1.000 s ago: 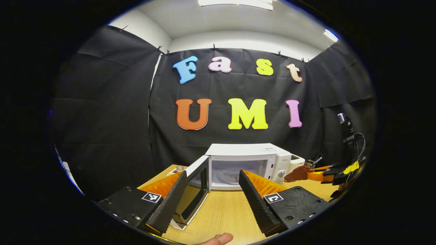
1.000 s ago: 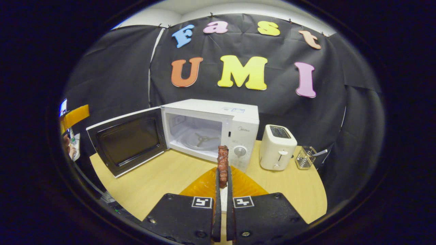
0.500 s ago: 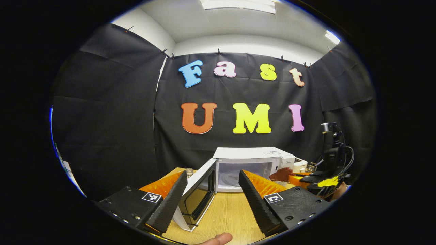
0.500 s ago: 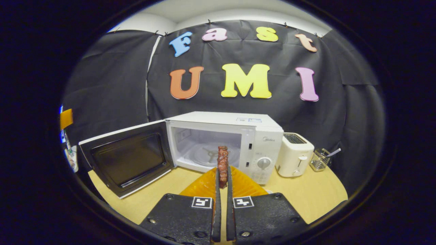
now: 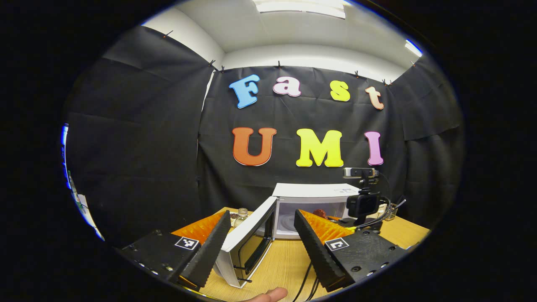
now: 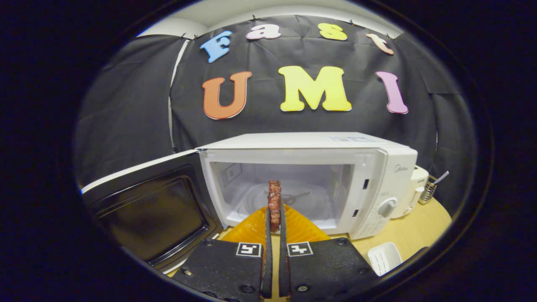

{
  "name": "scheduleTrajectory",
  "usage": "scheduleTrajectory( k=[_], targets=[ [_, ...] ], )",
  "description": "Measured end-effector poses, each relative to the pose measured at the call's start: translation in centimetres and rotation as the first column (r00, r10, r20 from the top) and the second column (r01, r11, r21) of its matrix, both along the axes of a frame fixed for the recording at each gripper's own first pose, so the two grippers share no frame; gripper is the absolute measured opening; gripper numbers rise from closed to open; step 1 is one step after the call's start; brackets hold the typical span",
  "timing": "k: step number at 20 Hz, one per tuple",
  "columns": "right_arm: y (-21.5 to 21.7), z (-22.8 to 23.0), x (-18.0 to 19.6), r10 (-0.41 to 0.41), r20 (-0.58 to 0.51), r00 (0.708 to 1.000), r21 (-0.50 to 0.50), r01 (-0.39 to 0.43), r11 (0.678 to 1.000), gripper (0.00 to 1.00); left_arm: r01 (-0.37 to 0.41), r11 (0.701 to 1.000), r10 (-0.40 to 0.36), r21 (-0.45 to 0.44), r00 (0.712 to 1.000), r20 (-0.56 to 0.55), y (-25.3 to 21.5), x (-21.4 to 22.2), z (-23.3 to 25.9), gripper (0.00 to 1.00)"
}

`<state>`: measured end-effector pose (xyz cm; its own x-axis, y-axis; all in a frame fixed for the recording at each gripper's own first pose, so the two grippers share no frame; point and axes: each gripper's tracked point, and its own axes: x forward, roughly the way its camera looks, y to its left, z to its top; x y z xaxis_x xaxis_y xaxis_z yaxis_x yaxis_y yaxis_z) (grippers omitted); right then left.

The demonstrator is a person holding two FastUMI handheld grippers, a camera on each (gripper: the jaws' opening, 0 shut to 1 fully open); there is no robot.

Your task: Open the microwave oven with the left hand, put the food in, and close the microwave oven.

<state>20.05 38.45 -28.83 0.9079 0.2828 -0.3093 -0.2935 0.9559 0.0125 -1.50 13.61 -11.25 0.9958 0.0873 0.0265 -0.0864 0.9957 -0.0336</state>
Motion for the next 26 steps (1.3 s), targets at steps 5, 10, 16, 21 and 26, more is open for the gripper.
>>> scheduleTrajectory(
  k=[5, 10, 16, 21, 26],
  targets=[
    [2.3, -1.9, 5.0, -0.040, -0.021, 0.999, 0.018, 0.040, 0.999, 0.10, -0.008, 1.000, 0.008, -0.008, 1.000, -0.022, 1.0, 1.1, -0.9, 0.93],
    [3.6, -3.6, 8.9, -0.058, -0.073, 0.996, 0.115, 0.066, 0.991, 0.00, -0.035, 0.999, 0.033, -0.019, 0.998, -0.059, 2.2, 2.4, -2.5, 0.93],
    [2.9, -3.8, 12.3, -0.178, -0.109, 0.978, 0.366, 0.206, 0.908, 0.15, -0.052, 0.999, 0.052, -0.010, 0.996, -0.078, 2.9, 2.9, -2.5, 0.93],
    [0.6, -5.3, 11.9, -0.306, -0.032, 0.952, 0.262, 0.303, 0.916, 0.87, -0.046, 0.999, 0.044, -0.020, 0.995, -0.093, 2.6, 2.3, -2.8, 0.93],
    [0.2, -5.9, 11.1, -0.292, -0.074, 0.954, 0.266, 0.301, 0.916, 0.99, -0.043, 0.999, 0.044, 0.014, 0.996, -0.082, 2.6, 1.2, -1.9, 0.93]
  ],
)
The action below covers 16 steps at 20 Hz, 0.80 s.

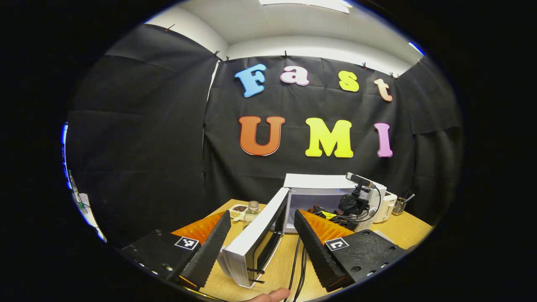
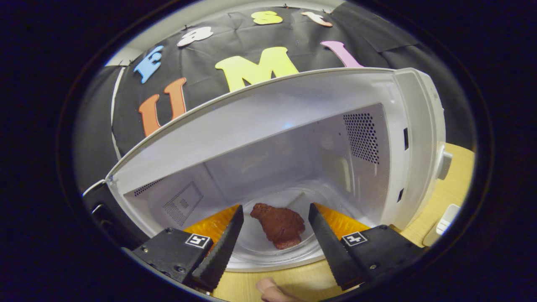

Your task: Open the microwave oven with the left hand, put the food in, and close the microwave oven.

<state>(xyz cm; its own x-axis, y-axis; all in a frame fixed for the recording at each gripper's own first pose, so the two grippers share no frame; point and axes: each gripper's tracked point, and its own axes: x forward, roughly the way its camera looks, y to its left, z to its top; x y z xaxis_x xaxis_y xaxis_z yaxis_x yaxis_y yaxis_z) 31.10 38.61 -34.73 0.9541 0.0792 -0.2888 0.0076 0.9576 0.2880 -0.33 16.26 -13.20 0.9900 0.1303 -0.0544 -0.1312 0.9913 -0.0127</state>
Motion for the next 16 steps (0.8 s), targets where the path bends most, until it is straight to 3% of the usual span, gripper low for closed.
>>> scheduleTrajectory(
  k=[5, 9, 13, 14, 15, 16],
  targets=[
    [-0.5, 0.8, -2.3, 0.024, 0.001, 1.000, -0.056, -0.024, 0.998, 0.99, -0.001, 1.000, 0.001, 0.003, 1.000, 0.008, 0.8, -0.5, 0.2, 0.93],
    [-1.1, 2.9, -6.4, 0.090, 0.041, 0.995, -0.111, -0.085, 0.990, 0.99, -0.062, 0.998, 0.062, 0.027, 0.998, -0.020, 3.8, -0.7, -1.0, 0.93],
    [-2.5, 5.5, -11.4, 0.159, 0.056, 0.986, -0.115, -0.152, 0.982, 0.99, -0.064, 0.997, 0.065, 0.032, 0.997, -0.045, 5.3, -1.3, -1.8, 0.93],
    [-2.7, 6.4, -12.6, 0.181, 0.069, 0.981, -0.115, -0.173, 0.978, 0.99, -0.061, 0.997, 0.063, 0.037, 0.997, -0.049, 5.5, -1.7, -1.9, 0.81],
    [-2.6, 7.5, -14.1, 0.209, 0.084, 0.974, -0.115, -0.199, 0.973, 0.99, -0.062, 0.997, 0.064, 0.041, 0.997, -0.050, 5.7, -2.0, -1.9, 0.93],
    [-2.9, 8.4, -15.5, 0.232, 0.097, 0.968, -0.120, -0.220, 0.968, 0.99, -0.063, 0.997, 0.065, 0.043, 0.997, -0.045, 5.8, -2.3, -1.7, 0.93]
  ],
)
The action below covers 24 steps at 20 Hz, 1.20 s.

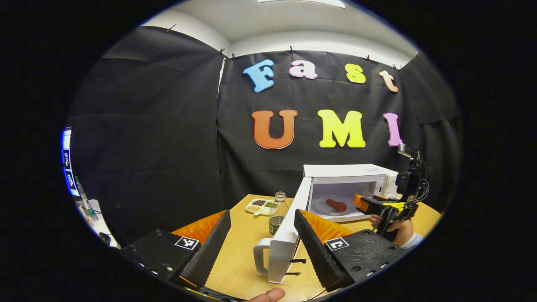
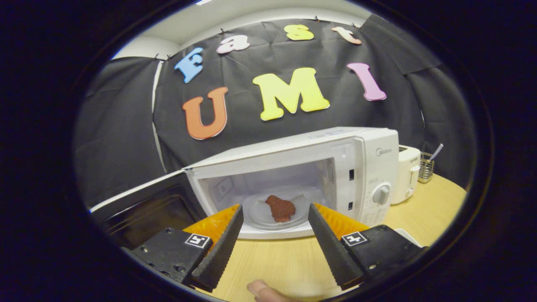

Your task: Open the microwave oven with the left hand, put the food in, and close the microwave oven.

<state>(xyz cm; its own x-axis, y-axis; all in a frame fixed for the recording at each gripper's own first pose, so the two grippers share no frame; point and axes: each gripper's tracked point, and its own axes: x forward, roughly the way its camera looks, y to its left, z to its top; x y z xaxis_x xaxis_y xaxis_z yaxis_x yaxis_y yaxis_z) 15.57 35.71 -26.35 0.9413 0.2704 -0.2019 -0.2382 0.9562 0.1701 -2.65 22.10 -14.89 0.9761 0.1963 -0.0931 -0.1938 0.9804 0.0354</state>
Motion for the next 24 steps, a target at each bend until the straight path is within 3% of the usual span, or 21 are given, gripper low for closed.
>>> scheduleTrajectory(
  k=[1, 2, 3, 5, 6, 7, 8, 9, 15, 20, 24],
  targets=[
    [-0.5, 1.1, -1.7, 0.016, 0.024, 1.000, -0.008, -0.016, 1.000, 0.99, -0.003, 1.000, 0.003, 0.005, 1.000, 0.009, -0.1, -0.6, 0.3, 0.93],
    [-1.1, 2.1, -3.2, 0.024, 0.045, 0.999, -0.026, -0.023, 0.999, 0.99, -0.011, 1.000, 0.010, 0.015, 1.000, 0.022, 0.0, -1.0, 0.8, 0.81],
    [-1.9, 2.9, -4.6, 0.024, 0.063, 0.998, -0.053, -0.021, 0.998, 0.99, 0.001, 1.000, -0.002, 0.032, 1.000, 0.028, -0.5, -1.5, 1.1, 0.86],
    [-3.8, 4.1, -7.4, 0.021, 0.094, 0.995, -0.106, -0.011, 0.994, 0.99, 0.048, 0.998, -0.049, 0.040, 0.998, 0.033, -2.0, -2.5, 1.4, 0.47],
    [-5.1, 4.5, -8.7, 0.012, 0.098, 0.995, -0.123, 0.001, 0.992, 0.99, 0.067, 0.997, -0.068, 0.031, 0.997, 0.038, -2.7, -3.1, 1.6, 0.37],
    [-5.9, 5.2, -10.0, 0.015, 0.108, 0.994, -0.124, -0.002, 0.992, 0.99, 0.085, 0.996, -0.086, 0.026, 0.995, 0.046, -3.1, -3.6, 1.8, 0.19],
    [-6.7, 5.9, -11.3, 0.017, 0.113, 0.993, -0.118, -0.004, 0.993, 0.99, 0.079, 0.997, -0.079, 0.009, 0.995, 0.062, -3.0, -4.3, 2.2, 0.07],
    [-7.6, 6.6, -12.6, 0.019, 0.117, 0.993, -0.111, -0.006, 0.994, 0.99, 0.095, 0.995, -0.094, -0.005, 0.993, 0.065, -3.3, -4.9, 2.4, 0.00],
    [-12.6, 11.0, -18.3, 0.018, 0.195, 0.981, -0.126, 0.007, 0.992, 0.99, 0.063, 0.997, -0.060, -0.037, 0.995, 0.080, -1.7, -6.9, 2.3, 0.00],
    [-15.2, 11.5, -21.4, 0.041, 0.197, 0.980, -0.181, -0.004, 0.983, 0.99, 0.031, 0.999, -0.029, -0.035, 0.998, 0.060, 1.2, -4.4, -0.4, 0.00],
    [-17.1, 13.1, -23.0, 0.038, 0.231, 0.972, -0.175, 0.003, 0.985, 0.99, 0.073, 0.997, -0.073, -0.012, 0.997, 0.021, 1.8, -1.2, -3.1, 0.00]
  ],
)
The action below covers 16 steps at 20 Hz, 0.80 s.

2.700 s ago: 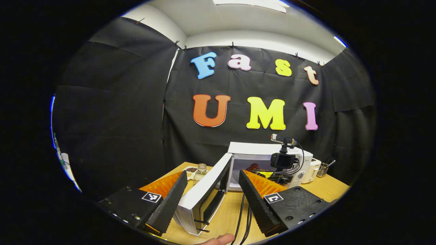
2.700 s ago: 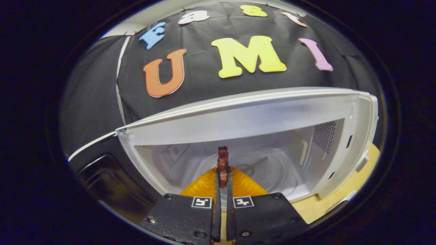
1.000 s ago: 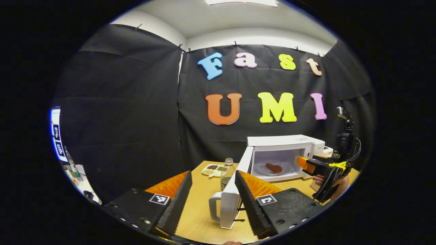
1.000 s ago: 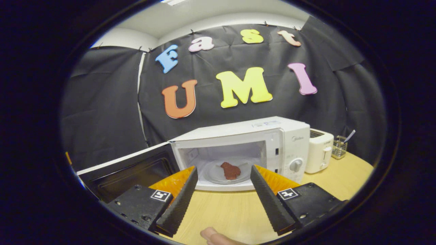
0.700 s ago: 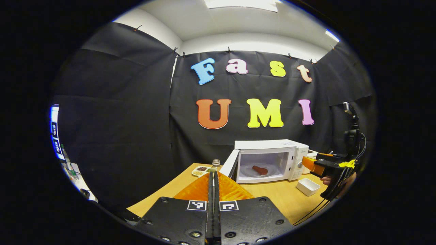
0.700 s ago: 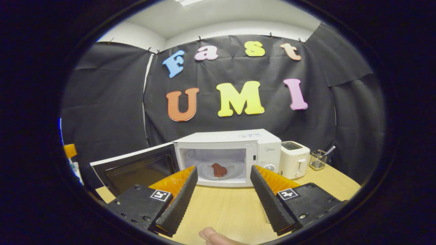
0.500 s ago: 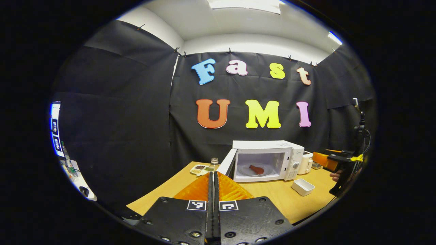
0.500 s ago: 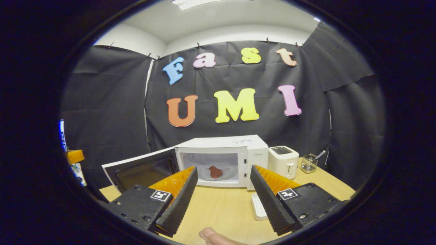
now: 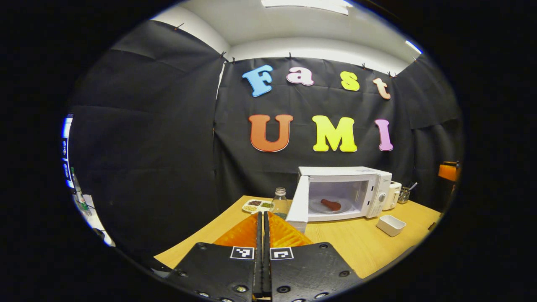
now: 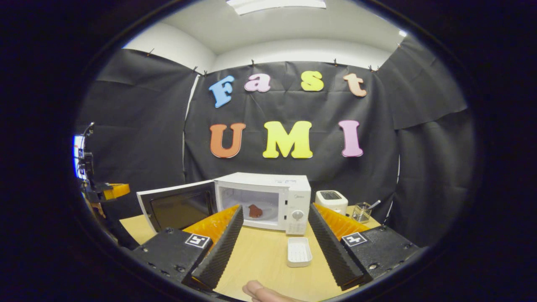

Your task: Open the microwave oven with the left hand, put the food in, and close the microwave oven.

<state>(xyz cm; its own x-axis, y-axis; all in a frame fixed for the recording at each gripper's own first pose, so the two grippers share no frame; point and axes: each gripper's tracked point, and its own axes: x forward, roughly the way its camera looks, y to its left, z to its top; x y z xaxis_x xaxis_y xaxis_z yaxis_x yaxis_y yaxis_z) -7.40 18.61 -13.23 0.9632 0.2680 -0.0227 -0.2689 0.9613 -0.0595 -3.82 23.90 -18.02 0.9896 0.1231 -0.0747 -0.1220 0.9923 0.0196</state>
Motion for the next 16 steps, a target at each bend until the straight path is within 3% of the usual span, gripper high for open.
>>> scheduleTrajectory(
  k=[5, 6, 7, 10, 11, 12, 16],
  targets=[
    [-1.3, 0.8, -0.7, -0.010, 0.015, 1.000, 0.030, 0.009, 1.000, 0.99, -0.032, 0.999, 0.030, -0.021, 0.996, -0.083, 2.6, 3.0, -5.1, 0.00],
    [-1.6, 0.9, -0.9, -0.012, 0.017, 1.000, 0.028, 0.011, 1.000, 0.87, -0.039, 0.998, 0.035, -0.040, 0.994, -0.104, 2.9, 3.3, -6.3, 0.00],
    [-1.8, 1.0, -1.0, -0.015, 0.021, 1.000, 0.027, 0.014, 1.000, 0.99, -0.048, 0.997, 0.040, -0.056, 0.991, -0.128, 3.3, 3.5, -7.6, 0.00],
    [-2.1, 1.0, -1.3, -0.017, 0.019, 1.000, 0.021, 0.017, 1.000, 0.99, -0.024, 0.996, 0.010, -0.089, 0.988, -0.155, 2.6, 3.4, -9.4, 0.00],
    [-2.0, 1.1, -1.4, -0.017, 0.021, 1.000, 0.020, 0.017, 1.000, 0.87, -0.025, 0.996, 0.011, -0.090, 0.989, -0.151, 2.6, 3.3, -9.4, 0.00],
    [-2.0, 1.1, -1.3, -0.018, 0.020, 1.000, 0.020, 0.017, 1.000, 0.99, -0.020, 0.995, 0.006, -0.094, 0.990, -0.140, 2.3, 3.3, -9.2, 0.00],
    [-2.0, 1.0, -1.5, -0.015, 0.012, 1.000, 0.016, 0.014, 1.000, 0.99, 0.008, 0.996, -0.018, -0.090, 0.993, -0.115, 0.4, 3.3, -8.7, 0.00]
  ],
)
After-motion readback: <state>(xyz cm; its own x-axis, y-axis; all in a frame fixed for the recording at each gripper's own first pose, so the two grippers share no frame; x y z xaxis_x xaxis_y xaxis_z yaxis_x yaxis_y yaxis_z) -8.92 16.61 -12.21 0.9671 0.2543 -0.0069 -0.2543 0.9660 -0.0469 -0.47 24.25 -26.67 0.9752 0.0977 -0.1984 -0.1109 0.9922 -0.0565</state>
